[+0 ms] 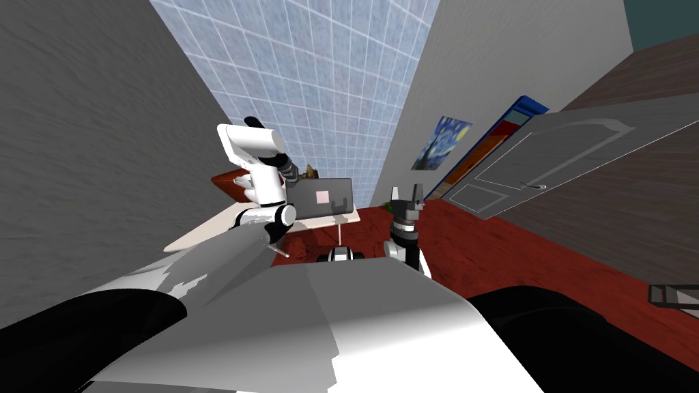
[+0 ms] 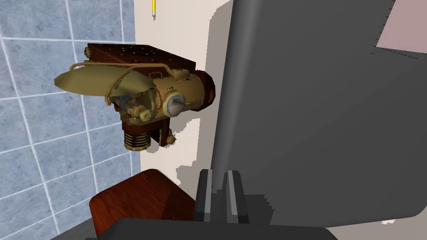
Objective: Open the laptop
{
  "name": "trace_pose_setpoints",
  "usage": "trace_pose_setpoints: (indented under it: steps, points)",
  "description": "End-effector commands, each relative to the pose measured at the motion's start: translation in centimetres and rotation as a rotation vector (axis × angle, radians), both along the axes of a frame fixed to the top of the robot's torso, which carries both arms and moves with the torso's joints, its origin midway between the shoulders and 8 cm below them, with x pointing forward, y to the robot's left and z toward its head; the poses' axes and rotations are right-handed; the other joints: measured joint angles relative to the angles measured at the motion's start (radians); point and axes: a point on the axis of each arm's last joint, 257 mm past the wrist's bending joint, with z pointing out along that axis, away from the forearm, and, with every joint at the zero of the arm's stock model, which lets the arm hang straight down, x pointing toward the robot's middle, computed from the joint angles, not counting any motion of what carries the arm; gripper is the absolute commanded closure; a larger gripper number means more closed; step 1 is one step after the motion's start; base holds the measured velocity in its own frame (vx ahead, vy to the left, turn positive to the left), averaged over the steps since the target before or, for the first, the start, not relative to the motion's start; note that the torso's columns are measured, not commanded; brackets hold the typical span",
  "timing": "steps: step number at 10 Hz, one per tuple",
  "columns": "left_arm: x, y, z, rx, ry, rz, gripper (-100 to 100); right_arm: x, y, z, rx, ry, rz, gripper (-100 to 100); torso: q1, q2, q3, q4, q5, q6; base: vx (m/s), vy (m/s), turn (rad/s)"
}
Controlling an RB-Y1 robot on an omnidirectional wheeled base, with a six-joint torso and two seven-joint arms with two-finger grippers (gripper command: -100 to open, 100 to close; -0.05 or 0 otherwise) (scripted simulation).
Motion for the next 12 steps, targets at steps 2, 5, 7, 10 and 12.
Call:
trace_pose_setpoints:
  steps: [2, 5, 7, 10, 12]
  points:
    - [0.0, 0.3, -1.6, -0.013, 0.079, 0.009, 100, 0.0, 0.0, 0.0, 0.0, 0.0, 0.0, 0, -0.001, 0.001, 0.0, 0.001, -0.001, 0.001, 0.004, 0.01, -0.069]
    - [0.2, 0.7, -2.0, -0.019, 0.117, 0.017, 100, 0.0, 0.0, 0.0, 0.0, 0.0, 0.0, 0, -0.002, 0.003, 0.002, 0.001, -0.001, 0.001, 0.006, 0.011, -0.045]
    - [0.5, 1.0, -1.2, -0.013, 0.089, 0.02, 100, 0.0, 0.0, 0.0, 0.0, 0.0, 0.0, 0, -0.002, 0.002, 0.002, -0.001, 0.001, 0.0, 0.007, 0.006, -0.005]
    - [0.6, 1.0, -2.4, -0.022, 0.151, 0.018, 100, 0.0, 0.0, 0.0, 0.0, 0.0, 0.0, 0, 0.0, -0.001, -0.001, 0.002, -0.001, 0.0, 0.041, 0.004, 0.001]
    - [0.5, 1.0, -3.3, -0.029, 0.189, 0.017, 100, 0.0, 0.0, 0.0, 0.0, 0.0, 0.0, 0, 0.0, -0.002, -0.002, 0.001, -0.001, 0.001, 0.042, 0.011, 0.001]
